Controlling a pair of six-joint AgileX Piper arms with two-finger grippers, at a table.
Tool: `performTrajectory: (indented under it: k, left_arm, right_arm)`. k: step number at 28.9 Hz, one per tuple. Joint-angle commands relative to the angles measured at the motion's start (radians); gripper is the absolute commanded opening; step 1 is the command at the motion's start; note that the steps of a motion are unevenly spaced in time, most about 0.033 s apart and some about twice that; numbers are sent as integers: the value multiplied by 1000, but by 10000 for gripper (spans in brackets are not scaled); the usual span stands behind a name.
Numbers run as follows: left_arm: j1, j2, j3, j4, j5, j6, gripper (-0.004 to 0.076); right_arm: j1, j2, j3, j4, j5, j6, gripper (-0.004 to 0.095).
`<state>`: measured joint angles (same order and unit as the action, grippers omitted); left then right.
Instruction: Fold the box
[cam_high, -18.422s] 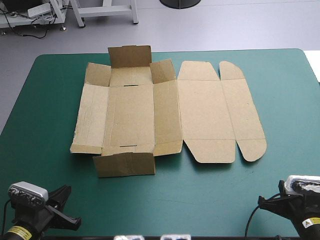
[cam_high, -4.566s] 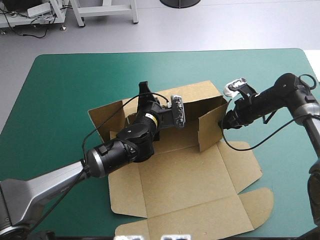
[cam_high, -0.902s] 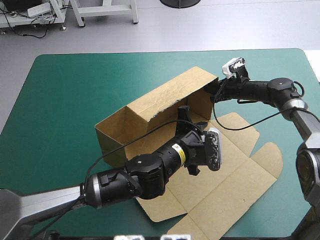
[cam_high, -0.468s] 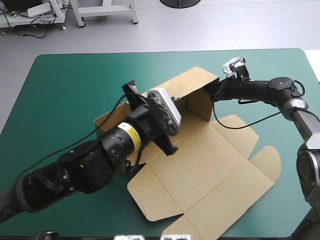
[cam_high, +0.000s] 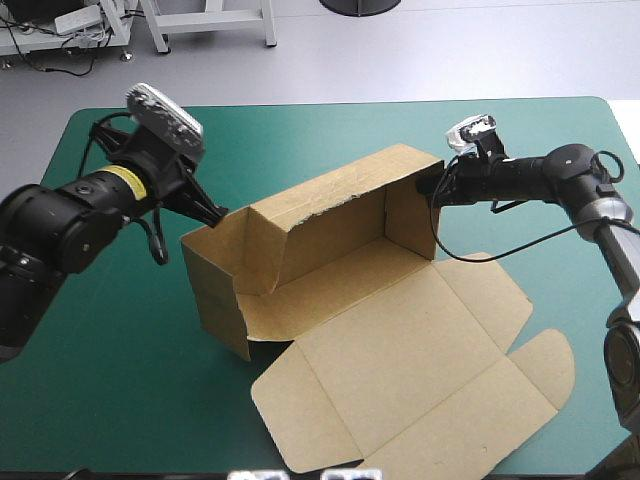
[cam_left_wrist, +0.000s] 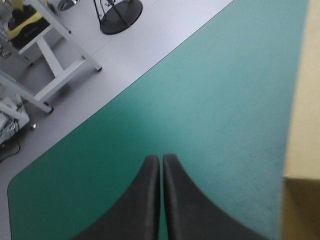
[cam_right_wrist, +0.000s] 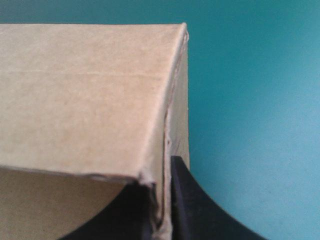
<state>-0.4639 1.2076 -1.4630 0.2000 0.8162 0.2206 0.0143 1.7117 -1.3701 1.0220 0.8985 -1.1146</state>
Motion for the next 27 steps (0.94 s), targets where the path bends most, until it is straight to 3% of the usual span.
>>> performTrajectory:
  k: [1,7,11,15,27]
  left_arm:
    - [179,-22,-31,-155,-57,117,15]
    - [437,19,-24,-406,-2,313,15]
    - [519,78,-24,-503,54,385,15]
    - [540,131,-24,-511,90,420,15]
    - [540,205,-24,-493,139,457,15]
  right_arm:
    - [0,-120,-75,-76,39,137,-13]
    - [0,-177,-214,-305,177,354,-13]
    - [1,-177,-318,-445,331,502,-13]
    - [16,-177,-345,-630,352,644,-14]
    - [120,79,-380,-658,352,703,-20]
